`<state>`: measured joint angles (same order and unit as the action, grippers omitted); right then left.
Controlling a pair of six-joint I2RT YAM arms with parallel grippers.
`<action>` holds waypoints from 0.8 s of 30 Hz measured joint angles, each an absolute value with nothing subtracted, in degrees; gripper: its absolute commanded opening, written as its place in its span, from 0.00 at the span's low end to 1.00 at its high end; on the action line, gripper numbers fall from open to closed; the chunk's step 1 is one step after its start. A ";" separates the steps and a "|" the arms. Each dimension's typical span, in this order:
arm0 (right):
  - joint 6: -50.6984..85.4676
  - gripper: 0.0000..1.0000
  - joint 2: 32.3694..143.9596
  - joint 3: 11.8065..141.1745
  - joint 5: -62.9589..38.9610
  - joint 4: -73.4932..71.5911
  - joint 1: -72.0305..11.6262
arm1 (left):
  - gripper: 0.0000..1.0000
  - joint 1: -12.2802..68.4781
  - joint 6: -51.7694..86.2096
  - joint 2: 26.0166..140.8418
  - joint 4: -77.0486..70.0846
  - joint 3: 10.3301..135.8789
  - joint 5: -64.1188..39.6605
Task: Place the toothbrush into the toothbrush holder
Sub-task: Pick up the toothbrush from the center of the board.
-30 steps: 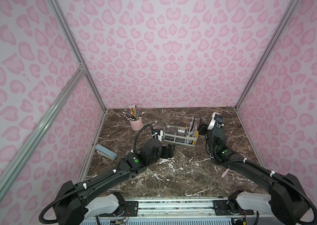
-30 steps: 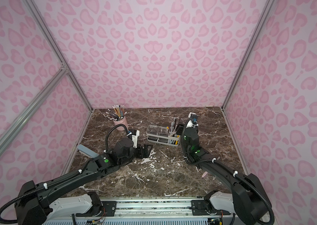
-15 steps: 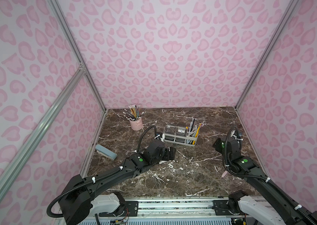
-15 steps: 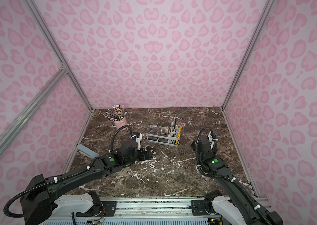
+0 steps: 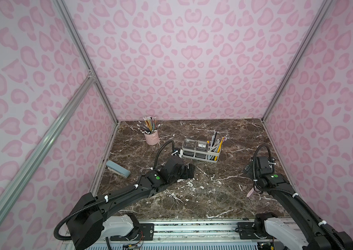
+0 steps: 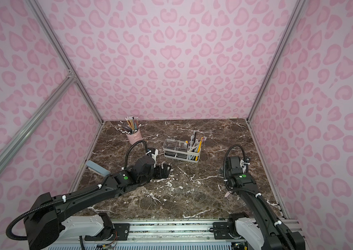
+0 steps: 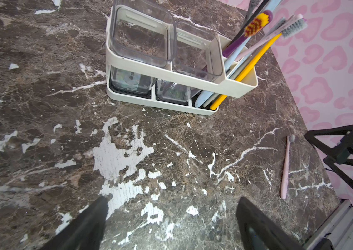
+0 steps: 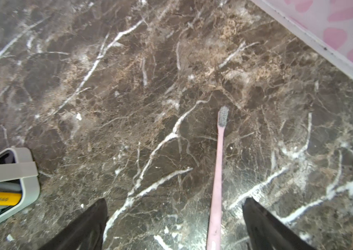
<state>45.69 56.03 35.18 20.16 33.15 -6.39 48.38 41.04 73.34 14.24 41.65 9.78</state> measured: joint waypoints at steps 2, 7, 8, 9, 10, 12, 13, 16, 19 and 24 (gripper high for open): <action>46.06 0.99 57.54 35.59 19.79 33.74 -5.45 | 0.96 48.66 41.04 72.79 14.33 41.15 10.55; 46.04 0.97 58.41 35.55 19.05 34.44 -1.96 | 0.96 49.23 41.06 72.73 15.16 40.91 12.40; 46.02 0.96 58.61 35.55 18.48 34.44 -0.78 | 0.96 49.23 41.06 72.84 15.29 40.95 12.75; 46.02 0.95 58.81 35.55 17.98 34.50 0.40 | 0.96 49.32 41.04 73.03 15.33 41.01 13.13; 46.00 0.94 58.98 35.55 17.63 34.57 1.21 | 0.96 49.43 41.04 73.23 15.38 41.12 13.43; 45.19 0.91 59.81 35.55 16.36 34.54 3.25 | 0.96 49.76 41.04 73.87 15.40 41.32 14.02; 44.93 0.89 60.36 35.55 15.81 34.52 4.12 | 0.96 49.95 41.06 74.24 15.42 41.39 14.33; 43.83 0.82 63.11 35.59 13.63 34.46 7.73 | 0.96 50.11 41.23 75.77 15.68 41.65 15.27; 43.05 0.71 65.19 35.59 12.05 34.30 10.35 | 0.96 50.28 41.63 76.51 16.16 41.76 16.16; 41.87 0.64 68.01 36.32 10.39 34.13 12.08 | 0.96 50.43 41.63 76.60 16.25 41.34 16.97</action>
